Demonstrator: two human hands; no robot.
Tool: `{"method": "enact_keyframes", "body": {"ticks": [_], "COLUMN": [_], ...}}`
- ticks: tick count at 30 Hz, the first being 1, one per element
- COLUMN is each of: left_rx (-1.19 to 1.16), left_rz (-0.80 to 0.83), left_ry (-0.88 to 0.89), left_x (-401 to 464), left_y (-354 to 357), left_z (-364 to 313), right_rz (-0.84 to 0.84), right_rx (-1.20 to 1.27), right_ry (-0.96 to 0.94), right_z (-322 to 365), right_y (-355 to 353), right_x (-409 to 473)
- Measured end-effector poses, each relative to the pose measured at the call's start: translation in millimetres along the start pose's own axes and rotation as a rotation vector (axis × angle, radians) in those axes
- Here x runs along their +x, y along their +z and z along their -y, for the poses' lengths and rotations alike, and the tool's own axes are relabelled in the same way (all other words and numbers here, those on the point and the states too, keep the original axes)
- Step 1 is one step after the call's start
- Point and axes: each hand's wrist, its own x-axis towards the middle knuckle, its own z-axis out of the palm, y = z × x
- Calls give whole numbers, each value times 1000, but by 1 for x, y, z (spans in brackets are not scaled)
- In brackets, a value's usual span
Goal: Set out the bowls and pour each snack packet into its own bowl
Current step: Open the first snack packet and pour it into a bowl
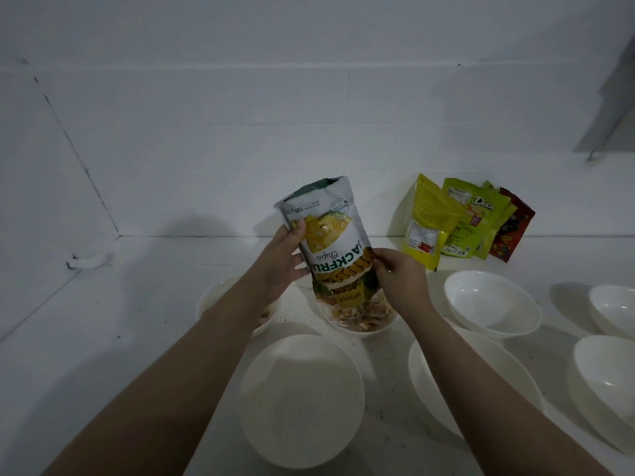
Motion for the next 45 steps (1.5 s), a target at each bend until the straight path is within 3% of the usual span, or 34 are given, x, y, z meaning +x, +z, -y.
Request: {"method": "enact_keyframes", "body": {"ticks": [20,29,35,42,45], "left_rx": [183,228,226,274,303], "left_rz": [107,114,106,132,143], "left_ry": [157,205,219,241,239], "left_x": [-10,-19,-20,-20,-19], "left_y": [36,50,51,48,47], "left_z": [-29,-27,-30,-31,-30], "right_rz": [-200,74,113,13,82], "right_rx": [114,506,514,635,677], "right_ry": [5,95,71,74,65], "right_z": [1,39,44,54,57], "right_y": [-19,-30,-33,-45,-46], "right_x": [-5,-4,-8,3,6]}}
